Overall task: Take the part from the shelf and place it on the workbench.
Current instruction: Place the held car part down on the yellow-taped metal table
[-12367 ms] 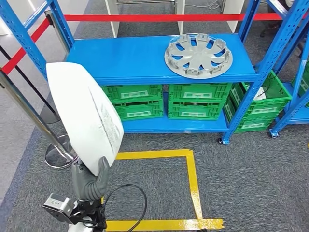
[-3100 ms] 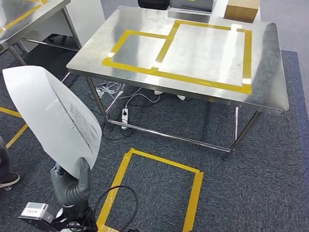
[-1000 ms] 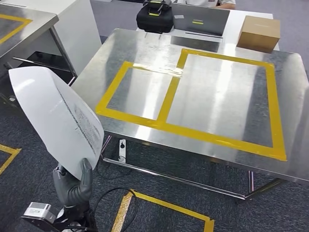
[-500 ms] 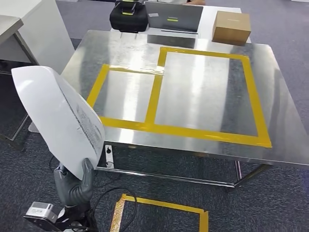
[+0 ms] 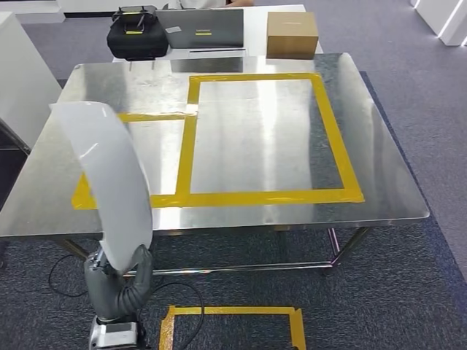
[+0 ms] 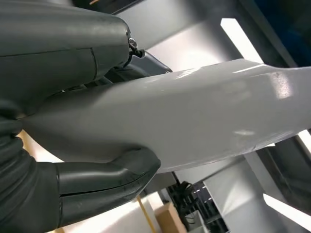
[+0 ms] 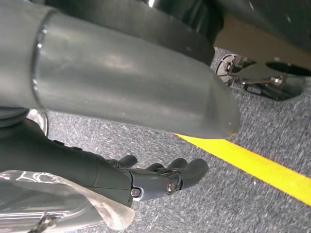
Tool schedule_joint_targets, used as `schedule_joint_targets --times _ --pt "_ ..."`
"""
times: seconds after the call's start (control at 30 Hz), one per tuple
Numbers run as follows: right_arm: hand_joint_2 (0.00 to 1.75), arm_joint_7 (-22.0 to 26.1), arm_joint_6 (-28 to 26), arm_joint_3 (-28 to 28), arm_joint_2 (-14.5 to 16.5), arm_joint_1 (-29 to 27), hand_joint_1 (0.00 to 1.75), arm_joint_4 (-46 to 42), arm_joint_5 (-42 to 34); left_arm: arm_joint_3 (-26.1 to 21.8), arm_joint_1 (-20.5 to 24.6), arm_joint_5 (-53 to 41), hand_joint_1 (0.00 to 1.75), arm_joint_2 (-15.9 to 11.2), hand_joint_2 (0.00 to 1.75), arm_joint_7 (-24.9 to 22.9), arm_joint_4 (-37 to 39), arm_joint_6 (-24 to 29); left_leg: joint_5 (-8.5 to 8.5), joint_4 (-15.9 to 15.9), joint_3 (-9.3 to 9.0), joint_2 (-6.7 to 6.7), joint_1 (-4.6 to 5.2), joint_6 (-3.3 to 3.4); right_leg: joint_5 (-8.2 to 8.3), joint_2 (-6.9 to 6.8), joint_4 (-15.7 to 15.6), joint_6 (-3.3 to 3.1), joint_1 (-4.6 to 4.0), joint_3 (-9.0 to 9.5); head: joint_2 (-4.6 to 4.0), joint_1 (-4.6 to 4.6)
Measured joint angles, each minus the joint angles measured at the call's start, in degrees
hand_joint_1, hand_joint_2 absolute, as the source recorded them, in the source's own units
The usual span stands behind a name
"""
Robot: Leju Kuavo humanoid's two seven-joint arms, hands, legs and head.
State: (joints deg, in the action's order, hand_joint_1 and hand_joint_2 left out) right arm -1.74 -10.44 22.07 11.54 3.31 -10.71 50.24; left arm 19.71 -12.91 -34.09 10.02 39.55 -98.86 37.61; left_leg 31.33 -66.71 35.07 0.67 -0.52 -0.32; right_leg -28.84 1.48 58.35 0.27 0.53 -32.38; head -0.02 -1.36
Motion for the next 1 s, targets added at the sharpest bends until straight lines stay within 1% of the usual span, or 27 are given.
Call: schedule_joint_targets --times 0.03,0.07,0.1,0.13,0.2,0.23,0.27,0.33,0.37,0.4,0.43,0.47,0.5,0.53,0.57,0.6,0.67,0.7,0.73,0.77,0.8,0.83,0.87,0.9,0.93,0.97,1.0 --pt "0.00 0.0 0.3 0.1 0.0 0.0 0.00 0.0 0.5 -1.5 0.1 -9.1 1.75 0.5 1.75 -0.2 0.6 1.0 -1.53 3.5 -1.42 -0.13 0.08 0.23 -0.10 0.20 0.1 0.19 -0.09 0.06 0.00 0.01" --pt "0.00 0.0 0.6 0.2 0.0 0.1 0.00 0.0 1.1 -3.4 0.4 -17.9 1.75 1.1 1.75 -0.4 1.1 1.4 -2.31 5.9 -2.37 -0.26 0.19 0.44 -0.13 0.30 0.1 0.45 -0.13 0.02 0.00 0.04" --pt "0.00 -0.1 1.0 0.3 0.0 0.1 0.00 0.0 1.6 -5.5 0.7 -25.2 1.75 1.7 1.75 -0.8 1.6 1.5 -2.37 7.0 -2.75 -0.36 0.32 0.63 -0.11 0.35 0.1 0.74 -0.14 -0.10 0.00 0.08" --pt "0.00 0.0 1.3 0.3 0.0 0.1 0.00 0.0 2.1 -8.0 1.3 -31.1 1.75 2.2 1.75 -1.7 2.0 1.5 -2.31 7.4 -2.76 -0.39 0.47 0.84 -0.02 0.38 0.0 1.09 -0.14 -0.22 0.00 0.11" --pt "0.00 0.1 1.9 0.4 0.0 0.1 0.00 0.0 3.2 -12.7 3.5 -38.2 1.75 2.0 1.75 -5.8 2.9 1.5 -2.71 7.9 -2.75 -0.33 0.36 1.54 -0.11 0.23 0.2 1.71 0.01 -0.54 0.00 0.15" --pt "0.00 0.3 2.2 0.4 -0.1 0.1 0.00 0.0 3.7 -15.0 5.1 -40.1 1.75 1.2 1.75 -8.6 3.9 1.5 -2.99 8.2 -2.79 -0.28 0.22 1.92 -0.80 -0.01 1.1 1.94 0.04 -1.10 0.00 0.23" --pt "0.00 0.4 2.4 0.4 -0.1 0.2 0.00 0.0 4.2 -17.0 7.0 -41.1 1.75 -0.1 1.75 -11.4 5.3 1.5 -3.25 8.5 -2.81 -0.23 0.06 2.23 -2.05 -0.30 3.2 2.12 0.06 -2.17 0.00 0.34" --pt "0.00 0.7 2.7 0.4 -0.1 0.3 0.00 0.0 5.2 -20.8 10.9 -40.9 1.75 -3.6 1.75 -14.9 9.3 1.5 -3.45 8.6 -2.65 -0.08 0.00 2.46 -5.43 -0.85 10.0 2.39 0.16 -5.51 0.00 0.54" --pt "0.00 0.8 2.9 0.4 -0.2 0.3 0.00 0.0 5.6 -22.7 13.0 -39.9 1.75 -5.7 1.75 -15.4 12.0 1.5 -3.49 8.6 -2.56 0.00 -0.01 2.44 -6.57 -0.97 13.3 2.53 0.21 -7.11 0.00 0.58" --pt "0.00 0.9 3.0 0.4 -0.3 0.3 0.00 0.0 6.0 -24.5 15.0 -38.7 1.75 -7.7 1.75 -15.6 14.9 1.5 -3.53 8.6 -2.53 0.09 -0.03 2.37 -6.81 -1.04 15.2 2.63 0.26 -8.02 0.00 0.58" --pt "0.00 1.0 3.2 0.4 -0.4 0.2 0.00 0.0 6.4 -26.3 17.2 -37.4 1.75 -9.8 1.75 -15.6 18.2 1.5 -3.57 8.6 -2.51 0.14 -0.08 2.26 -5.99 -1.11 15.0 2.68 0.29 -7.95 0.00 0.60" --pt "0.00 1.0 3.3 0.4 -0.4 0.3 0.00 0.0 6.8 -28.0 19.6 -36.1 1.75 -11.7 1.75 -15.6 21.7 1.5 -3.60 8.5 -2.52 0.15 -0.15 2.09 -4.22 -1.23 12.6 2.68 0.34 -6.82 0.00 0.62" --pt "0.00 1.2 3.4 0.4 -0.5 0.3 0.00 0.0 7.2 -29.5 22.0 -35.4 1.75 -13.5 1.75 -15.6 25.3 1.5 -3.58 8.4 -2.52 0.15 -0.21 1.83 -2.19 -1.44 8.8 2.63 0.39 -5.01 0.00 0.62" --pt "0.00 1.3 3.5 0.4 -0.5 0.4 0.00 0.0 7.5 -31.1 24.5 -35.1 1.75 -15.2 1.75 -15.7 28.9 1.5 -3.51 8.3 -2.45 0.15 -0.16 1.46 -0.73 -1.66 5.0 2.53 0.34 -3.19 0.00 0.67" --pt "0.00 1.3 3.5 0.4 -0.5 0.5 0.00 0.0 7.8 -32.4 27.0 -35.3 1.75 -16.8 1.75 -16.1 32.5 1.5 -3.49 8.1 -2.32 0.15 -0.09 1.04 0.13 -1.78 2.2 2.25 0.28 -1.77 0.00 0.64" --pt "0.00 1.4 3.6 0.4 -0.5 0.6 0.00 0.0 8.1 -33.7 29.4 -35.8 1.75 -18.2 1.75 -16.4 36.0 1.5 -3.53 8.0 -2.16 0.15 -0.02 0.60 0.32 -1.81 0.7 1.94 0.18 -1.04 0.00 0.62" --pt "0.00 1.4 3.6 0.4 -0.5 0.7 0.00 0.0 8.5 -35.4 33.8 -37.1 1.75 -20.7 1.75 -17.3 42.5 1.5 -3.80 8.1 -2.02 0.19 -0.04 -0.14 0.25 -1.62 0.3 1.11 -0.01 -0.86 0.00 0.54" --pt "0.00 1.5 3.7 0.4 -0.5 0.7 0.00 0.0 8.8 -36.0 35.8 -37.7 1.75 -21.8 1.75 -17.6 45.8 1.5 -3.70 8.1 -2.00 0.18 -0.16 -0.47 0.41 -1.58 0.1 0.72 0.00 -0.85 0.00 0.54" --pt "0.00 1.5 3.7 0.4 -0.5 0.7 0.00 0.0 8.9 -36.2 37.8 -38.3 1.75 -22.7 1.75 -18.0 48.9 1.5 -3.17 7.5 -1.72 0.16 -0.26 -0.75 0.56 -1.56 0.0 0.29 0.04 -0.80 0.00 0.43" --pt "0.00 1.5 3.8 0.4 -0.5 0.8 0.00 0.0 9.1 -36.4 39.8 -38.9 1.75 -23.5 1.75 -18.2 51.9 1.5 -2.06 5.7 -0.94 0.11 -0.32 -0.99 0.70 -1.56 -0.2 -0.11 0.11 -0.74 0.00 0.31" --pt "0.00 1.6 3.9 0.4 -0.5 0.9 0.00 0.0 9.3 -36.4 41.6 -39.4 1.75 -24.1 1.75 -18.5 54.5 1.5 -0.49 2.8 0.40 0.06 -0.37 -1.19 0.76 -1.55 -0.3 -0.42 0.13 -0.69 0.00 0.16" --pt "0.00 1.6 4.0 0.4 -0.5 0.9 0.00 0.0 9.5 -36.4 43.1 -39.9 1.75 -24.4 1.75 -18.9 56.8 1.5 1.23 -1.0 2.19 0.03 -0.37 -1.32 0.74 -1.52 -0.3 -0.62 0.09 -0.70 0.00 0.03" --pt "0.00 1.6 4.2 0.4 -0.5 1.0 0.00 0.0 9.7 -36.3 44.5 -40.4 1.75 -24.6 1.75 -19.4 58.9 1.4 2.57 -4.8 4.00 0.02 -0.38 -1.42 0.71 -1.46 -0.3 -0.71 0.05 -0.70 0.00 0.00" --pt "0.00 1.5 4.3 0.4 -0.5 1.0 0.00 0.0 9.9 -36.2 45.8 -41.0 1.75 -24.6 1.75 -20.0 60.8 1.2 2.95 -7.3 5.27 0.02 -0.39 -1.47 0.69 -1.36 -0.3 -0.76 0.01 -0.66 0.00 0.00" --pt "0.00 1.5 4.4 0.4 -0.5 1.1 0.00 0.0 10.1 -36.0 47.0 -41.7 1.75 -24.5 1.75 -20.6 62.5 1.0 2.21 -7.7 5.70 0.02 -0.40 -1.45 0.67 -1.24 -0.2 -0.78 -0.01 -0.62 0.00 -0.01" --pt "0.00 1.5 4.5 0.4 -0.5 1.3 0.00 0.0 10.3 -35.6 48.3 -42.4 1.75 -24.5 1.75 -21.3 64.0 0.7 0.42 -5.9 5.13 0.01 -0.41 -1.36 0.64 -1.10 -0.2 -0.76 -0.01 -0.54 0.00 0.00" --pt "0.00 1.5 4.5 0.4 -0.5 1.4 0.00 0.0 10.5 -35.2 49.6 -43.1 1.75 -24.4 1.75 -21.9 65.2 0.4 -2.00 -2.4 3.76 -0.03 -0.42 -1.22 0.59 -0.97 -0.2 -0.70 -0.02 -0.43 0.00 -0.01"
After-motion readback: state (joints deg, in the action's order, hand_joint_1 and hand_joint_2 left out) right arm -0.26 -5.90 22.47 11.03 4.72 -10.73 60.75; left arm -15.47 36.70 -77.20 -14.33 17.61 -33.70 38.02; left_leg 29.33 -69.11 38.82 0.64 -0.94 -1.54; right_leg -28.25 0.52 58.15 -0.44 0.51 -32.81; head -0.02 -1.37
